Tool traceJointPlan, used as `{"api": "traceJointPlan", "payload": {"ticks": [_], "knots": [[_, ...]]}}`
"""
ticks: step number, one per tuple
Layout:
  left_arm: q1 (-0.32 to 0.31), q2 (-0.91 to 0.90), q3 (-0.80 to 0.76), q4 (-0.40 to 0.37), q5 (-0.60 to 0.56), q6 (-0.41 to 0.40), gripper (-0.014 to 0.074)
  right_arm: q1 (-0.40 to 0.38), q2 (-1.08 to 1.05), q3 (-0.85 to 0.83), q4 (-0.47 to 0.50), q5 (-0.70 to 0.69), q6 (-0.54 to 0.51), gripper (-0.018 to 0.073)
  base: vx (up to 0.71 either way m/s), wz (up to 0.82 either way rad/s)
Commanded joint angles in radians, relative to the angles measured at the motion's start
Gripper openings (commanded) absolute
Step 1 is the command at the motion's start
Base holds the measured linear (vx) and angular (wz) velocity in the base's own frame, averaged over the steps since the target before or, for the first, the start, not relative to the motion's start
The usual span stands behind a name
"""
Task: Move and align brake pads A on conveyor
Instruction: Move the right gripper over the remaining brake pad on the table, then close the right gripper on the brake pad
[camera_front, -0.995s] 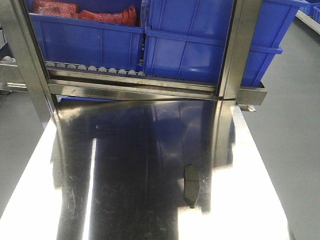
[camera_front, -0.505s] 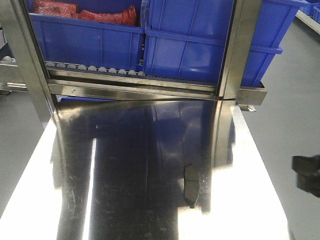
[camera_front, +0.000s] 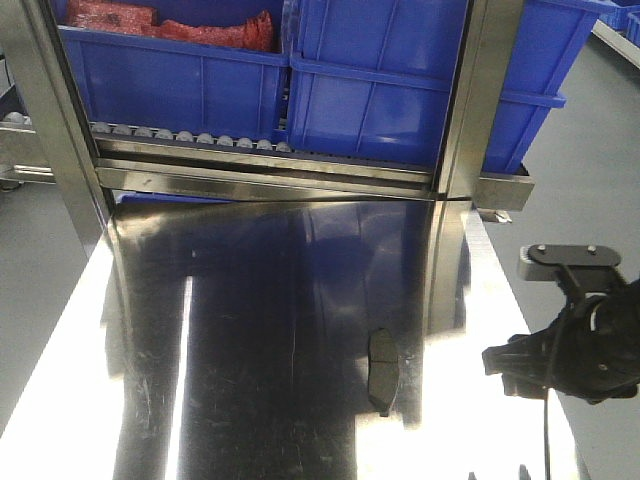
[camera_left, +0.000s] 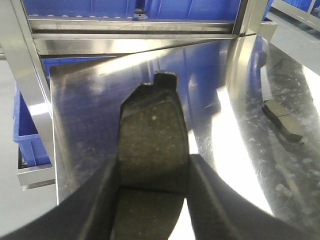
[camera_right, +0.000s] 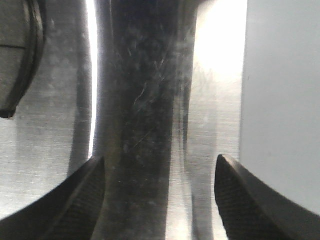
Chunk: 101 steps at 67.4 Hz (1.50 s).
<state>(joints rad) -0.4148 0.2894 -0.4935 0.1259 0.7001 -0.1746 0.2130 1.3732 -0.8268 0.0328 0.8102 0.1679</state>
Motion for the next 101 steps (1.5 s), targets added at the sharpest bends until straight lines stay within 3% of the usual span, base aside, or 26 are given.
{"api": "traceJointPlan", "payload": {"ticks": [1, 10, 20, 31, 45, 69, 101], "knots": [[-0.002, 0.011, -0.029, 0.003, -0.100, 0.000, -0.0006, -0.001, 0.012, -0.041, 0.042, -0.050, -0.009, 0.0449, 0.00, 0.00], [-0.002, 0.011, -0.029, 0.003, -0.100, 0.000, -0.0006, 0.005, 0.068, -0.114, 0.087, -0.007, -0.011, 0.0449, 0.00, 0.00], [-0.002, 0.011, -0.029, 0.003, -0.100, 0.000, -0.0006, 0.090, 0.142, -0.227, 0.073, 0.047, -0.001, 0.0449, 0.00, 0.00], [-0.002, 0.011, -0.029, 0.003, -0.100, 0.000, -0.0006, 0.206, 0.243, -0.350, 0.025, 0.051, 0.140, 0.0449, 0.00, 0.00], [-0.002, 0.011, -0.029, 0.003, -0.100, 0.000, -0.0006, 0.270, 0.375, -0.492, 0.013, 0.118, 0.234, 0.0449, 0.00, 0.00], [-0.002, 0.011, -0.029, 0.003, -0.100, 0.000, -0.0006, 0.277, 0.519, -0.648, -0.014, 0.228, 0.291, 0.0467, 0.00, 0.00], [-0.002, 0.011, -0.029, 0.003, -0.100, 0.000, -0.0006, 0.275, 0.597, -0.660, -0.033, 0.217, 0.300, 0.0476, 0.00, 0.00]]}}
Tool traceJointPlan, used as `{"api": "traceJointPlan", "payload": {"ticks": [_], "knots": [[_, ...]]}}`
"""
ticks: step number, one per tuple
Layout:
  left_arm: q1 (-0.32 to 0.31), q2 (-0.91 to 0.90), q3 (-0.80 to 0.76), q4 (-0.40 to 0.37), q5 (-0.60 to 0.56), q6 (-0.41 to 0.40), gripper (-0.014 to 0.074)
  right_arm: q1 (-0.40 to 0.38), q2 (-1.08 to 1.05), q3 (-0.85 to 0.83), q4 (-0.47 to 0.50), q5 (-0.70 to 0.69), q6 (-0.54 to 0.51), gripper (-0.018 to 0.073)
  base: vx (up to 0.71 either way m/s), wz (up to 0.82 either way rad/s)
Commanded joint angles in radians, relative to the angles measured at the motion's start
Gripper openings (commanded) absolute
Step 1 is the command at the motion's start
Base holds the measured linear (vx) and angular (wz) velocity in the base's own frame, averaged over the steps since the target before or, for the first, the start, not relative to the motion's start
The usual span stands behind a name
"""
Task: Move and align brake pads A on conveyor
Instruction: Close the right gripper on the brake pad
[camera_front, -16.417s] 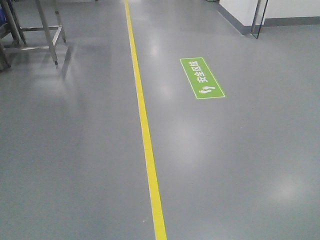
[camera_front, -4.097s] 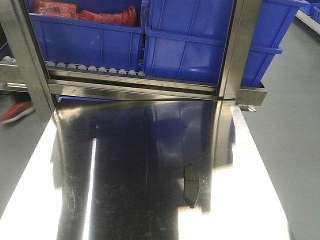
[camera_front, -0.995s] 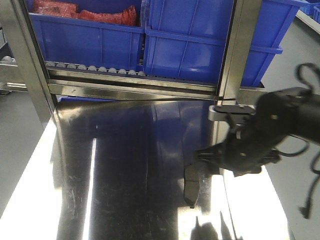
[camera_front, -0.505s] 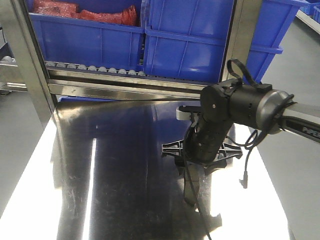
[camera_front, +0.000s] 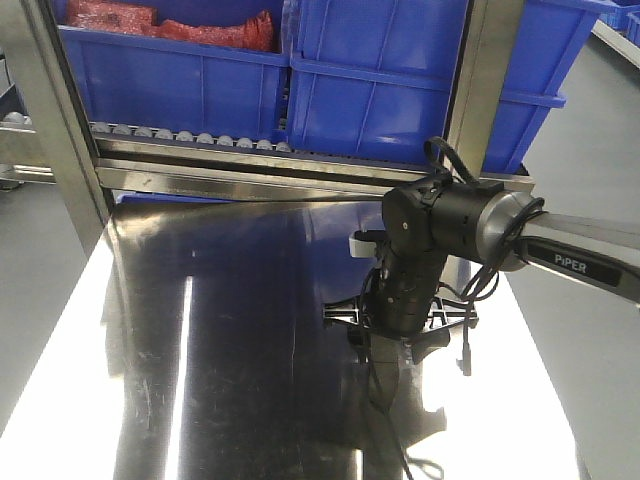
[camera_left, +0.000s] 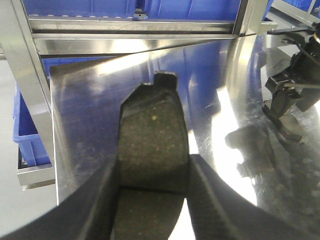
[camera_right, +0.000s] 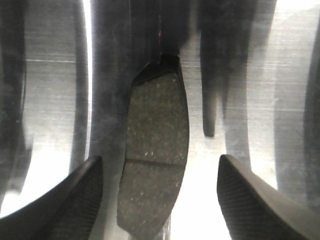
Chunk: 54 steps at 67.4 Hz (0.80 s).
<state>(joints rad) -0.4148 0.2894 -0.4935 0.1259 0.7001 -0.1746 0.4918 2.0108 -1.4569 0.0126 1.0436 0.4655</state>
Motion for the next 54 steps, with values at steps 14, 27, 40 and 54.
{"api": "traceJointPlan", "payload": {"ticks": [14, 27, 40, 54], "knots": [[-0.002, 0.011, -0.029, 0.003, -0.100, 0.000, -0.0006, -0.003, -0.023, -0.030, -0.013, -0.037, 0.003, 0.0474, 0.00, 0.00], [-0.002, 0.011, -0.029, 0.003, -0.100, 0.000, -0.0006, -0.003, -0.004, -0.030, -0.013, -0.034, 0.002, 0.0473, 0.00, 0.00], [-0.002, 0.011, -0.029, 0.003, -0.100, 0.000, -0.0006, -0.003, 0.002, -0.030, -0.013, -0.047, 0.000, 0.0396, 0.00, 0.00], [-0.002, 0.011, -0.029, 0.003, -0.100, 0.000, -0.0006, -0.002, -0.004, -0.030, -0.013, -0.046, -0.001, 0.0080, 0.00, 0.00]]}}
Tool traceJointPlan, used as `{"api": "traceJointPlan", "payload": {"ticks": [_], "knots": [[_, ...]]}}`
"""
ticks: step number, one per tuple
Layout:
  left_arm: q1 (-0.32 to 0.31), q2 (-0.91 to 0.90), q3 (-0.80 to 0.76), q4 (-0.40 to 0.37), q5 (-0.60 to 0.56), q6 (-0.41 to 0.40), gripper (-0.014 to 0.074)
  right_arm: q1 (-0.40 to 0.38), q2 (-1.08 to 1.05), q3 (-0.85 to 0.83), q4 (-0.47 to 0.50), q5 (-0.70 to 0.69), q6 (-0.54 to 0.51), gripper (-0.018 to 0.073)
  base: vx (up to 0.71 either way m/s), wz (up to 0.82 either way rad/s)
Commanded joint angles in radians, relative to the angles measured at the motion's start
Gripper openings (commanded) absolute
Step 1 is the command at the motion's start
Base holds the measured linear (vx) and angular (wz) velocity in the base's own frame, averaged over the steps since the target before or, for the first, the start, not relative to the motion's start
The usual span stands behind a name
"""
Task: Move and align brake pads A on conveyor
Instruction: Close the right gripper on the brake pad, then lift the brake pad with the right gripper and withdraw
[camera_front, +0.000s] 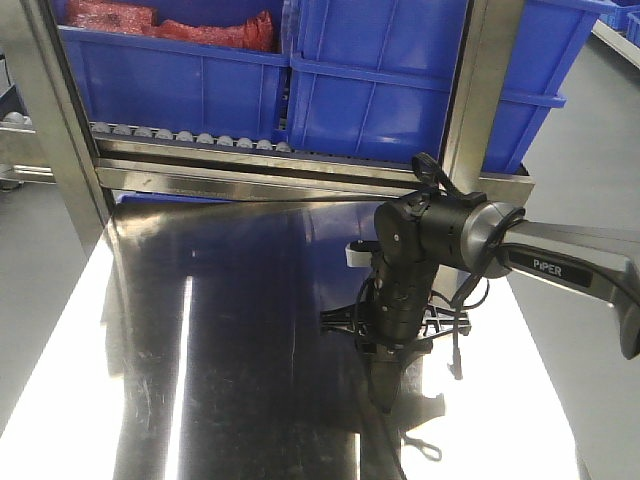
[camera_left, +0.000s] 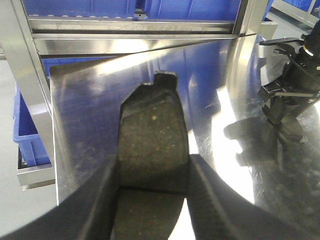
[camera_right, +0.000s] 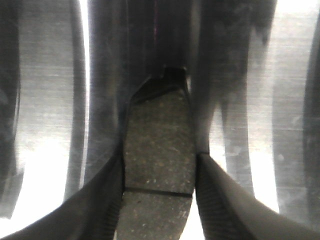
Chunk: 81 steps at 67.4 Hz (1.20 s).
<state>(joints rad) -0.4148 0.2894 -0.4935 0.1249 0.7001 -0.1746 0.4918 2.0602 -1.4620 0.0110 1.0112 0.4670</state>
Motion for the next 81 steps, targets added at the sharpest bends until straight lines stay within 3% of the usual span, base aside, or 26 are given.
{"api": "traceJointPlan", "payload": {"ticks": [1, 5, 21, 31, 46, 64, 81], "knots": [[-0.002, 0.011, -0.029, 0.004, -0.100, 0.000, -0.0006, -0.002, -0.056, -0.025, -0.011, -0.014, -0.004, 0.0055, 0.00, 0.00], [-0.002, 0.011, -0.029, 0.004, -0.100, 0.000, -0.0006, -0.002, -0.065, -0.025, -0.011, -0.019, -0.007, -0.0019, 0.00, 0.00], [-0.002, 0.011, -0.029, 0.004, -0.100, 0.000, -0.0006, -0.002, -0.191, 0.015, -0.096, -0.031, -0.060, -0.0010, 0.00, 0.00], [-0.002, 0.011, -0.029, 0.004, -0.100, 0.000, -0.0006, -0.009, -0.340, 0.124, -0.170, -0.128, -0.043, -0.0005, 0.00, 0.00], [-0.002, 0.011, -0.029, 0.004, -0.100, 0.000, -0.0006, -0.090, -0.586, 0.276, -0.178, -0.224, -0.080, -0.0004, 0.00, 0.00], [-0.002, 0.011, -0.029, 0.004, -0.100, 0.000, -0.0006, -0.227, -0.876, 0.420, -0.177, -0.242, -0.232, -0.0004, 0.00, 0.00], [-0.002, 0.011, -0.029, 0.004, -0.100, 0.000, -0.0006, -0.232, -1.126, 0.565, -0.148, -0.344, -0.262, -0.0004, 0.00, 0.00]]}}
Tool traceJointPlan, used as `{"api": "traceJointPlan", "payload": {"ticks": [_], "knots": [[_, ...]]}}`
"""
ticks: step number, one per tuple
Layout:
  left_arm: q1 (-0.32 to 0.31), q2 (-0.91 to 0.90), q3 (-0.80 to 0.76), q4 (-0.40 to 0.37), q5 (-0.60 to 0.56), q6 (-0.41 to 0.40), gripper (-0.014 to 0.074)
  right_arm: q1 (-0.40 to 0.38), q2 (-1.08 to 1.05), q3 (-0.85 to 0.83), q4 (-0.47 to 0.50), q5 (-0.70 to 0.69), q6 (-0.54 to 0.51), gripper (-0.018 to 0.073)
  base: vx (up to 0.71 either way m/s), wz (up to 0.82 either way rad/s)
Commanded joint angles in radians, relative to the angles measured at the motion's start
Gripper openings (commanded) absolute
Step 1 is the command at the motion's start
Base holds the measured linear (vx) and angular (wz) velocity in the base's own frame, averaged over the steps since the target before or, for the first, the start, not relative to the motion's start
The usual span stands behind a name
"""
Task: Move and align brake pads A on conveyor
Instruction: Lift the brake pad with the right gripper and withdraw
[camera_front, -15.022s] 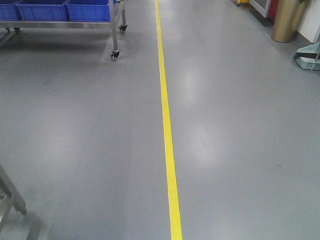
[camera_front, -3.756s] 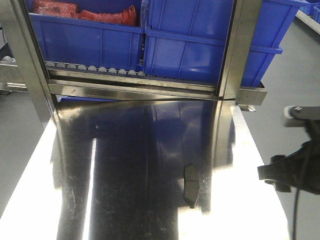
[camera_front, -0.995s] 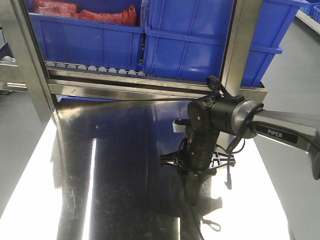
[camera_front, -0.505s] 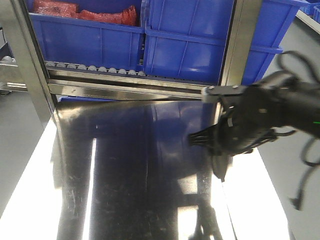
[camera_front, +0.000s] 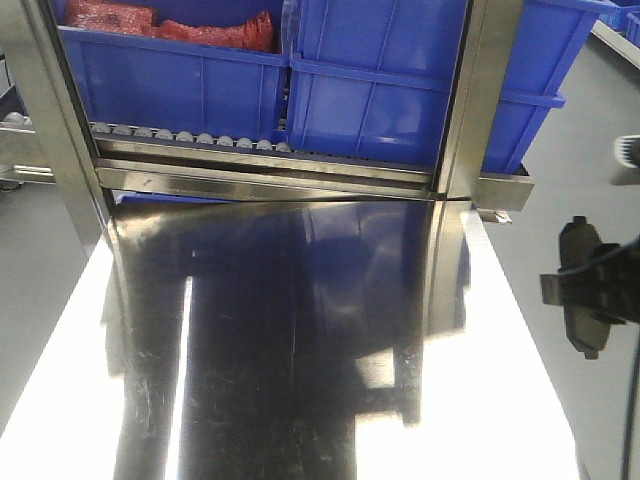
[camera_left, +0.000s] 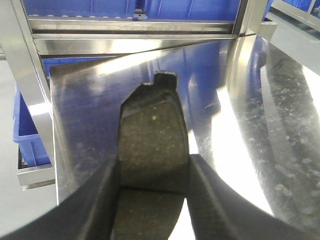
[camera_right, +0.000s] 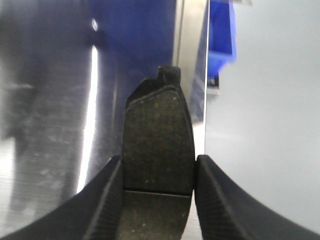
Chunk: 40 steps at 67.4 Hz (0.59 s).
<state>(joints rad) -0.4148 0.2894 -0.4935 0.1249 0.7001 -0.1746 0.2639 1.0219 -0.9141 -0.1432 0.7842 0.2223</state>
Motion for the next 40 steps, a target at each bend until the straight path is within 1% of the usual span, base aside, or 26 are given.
{"api": "traceJointPlan", "payload": {"ticks": [1, 12, 25, 40], "knots": [[-0.002, 0.011, -0.029, 0.004, -0.100, 0.000, -0.0006, -0.004, -0.101, 0.033, 0.010, -0.124, -0.017, -0.0004, 0.00, 0.00], [-0.002, 0.011, -0.029, 0.004, -0.100, 0.000, -0.0006, -0.004, -0.253, 0.163, 0.022, -0.227, -0.046, -0.0004, 0.00, 0.00], [-0.002, 0.011, -0.029, 0.004, -0.100, 0.000, -0.0006, -0.004, -0.399, 0.308, 0.021, -0.304, -0.088, -0.0004, 0.00, 0.00], [-0.002, 0.011, -0.029, 0.004, -0.100, 0.000, -0.0006, -0.004, -0.504, 0.399, 0.019, -0.368, -0.091, -0.0004, 0.00, 0.00]]}}
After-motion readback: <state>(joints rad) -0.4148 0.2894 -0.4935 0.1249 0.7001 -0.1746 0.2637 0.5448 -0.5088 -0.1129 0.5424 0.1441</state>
